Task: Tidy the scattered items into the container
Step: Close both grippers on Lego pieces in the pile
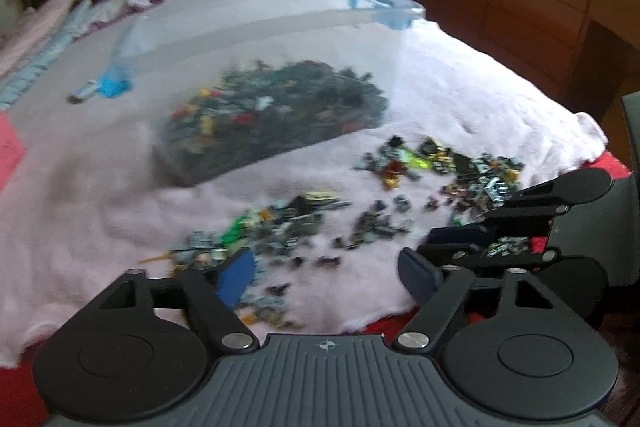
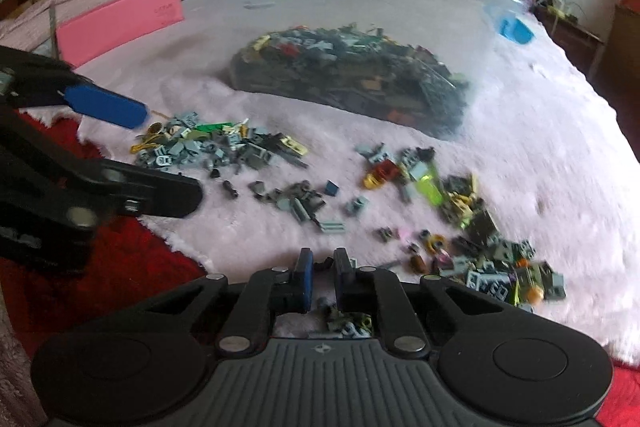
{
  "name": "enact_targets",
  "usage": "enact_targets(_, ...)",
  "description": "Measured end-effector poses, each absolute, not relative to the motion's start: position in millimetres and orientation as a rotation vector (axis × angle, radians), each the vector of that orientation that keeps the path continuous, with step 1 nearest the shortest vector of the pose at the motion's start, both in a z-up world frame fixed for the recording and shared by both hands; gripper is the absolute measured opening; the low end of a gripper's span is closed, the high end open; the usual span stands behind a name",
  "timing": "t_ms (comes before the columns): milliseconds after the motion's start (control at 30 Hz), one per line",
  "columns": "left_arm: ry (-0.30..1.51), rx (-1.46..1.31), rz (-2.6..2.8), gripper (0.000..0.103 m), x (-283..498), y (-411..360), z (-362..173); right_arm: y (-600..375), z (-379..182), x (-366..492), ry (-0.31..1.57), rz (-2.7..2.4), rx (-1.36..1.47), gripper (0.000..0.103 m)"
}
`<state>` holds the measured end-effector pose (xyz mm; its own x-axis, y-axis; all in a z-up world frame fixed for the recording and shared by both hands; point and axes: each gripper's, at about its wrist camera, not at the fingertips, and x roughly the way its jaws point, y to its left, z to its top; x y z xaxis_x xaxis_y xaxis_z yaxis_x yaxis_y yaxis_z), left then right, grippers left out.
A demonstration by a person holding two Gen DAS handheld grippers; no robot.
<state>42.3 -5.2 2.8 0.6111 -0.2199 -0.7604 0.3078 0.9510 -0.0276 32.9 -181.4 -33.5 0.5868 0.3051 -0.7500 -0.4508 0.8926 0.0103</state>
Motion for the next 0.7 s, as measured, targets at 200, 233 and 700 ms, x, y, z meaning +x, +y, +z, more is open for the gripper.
enact_targets(200, 0.947, 0.033, -0.3, 0.037, 62.9, -11.7, -25.5, -184.7, -36.8, 32.3, 0.828, 0.447, -0.17, 0.012)
enact_targets(233, 0.948, 0.041, -0.296, 0.037, 63.5, -12.2, -27.7, -185.4, -37.1, 32.3, 0.827, 0.448, -0.166, 0.012)
enact_targets(700, 0.93, 0.05, -0.318, 0.009, 66.5, -5.8, -28.8, -185.8, -38.7, 33.1, 0.825, 0.45, -0.148, 0.012)
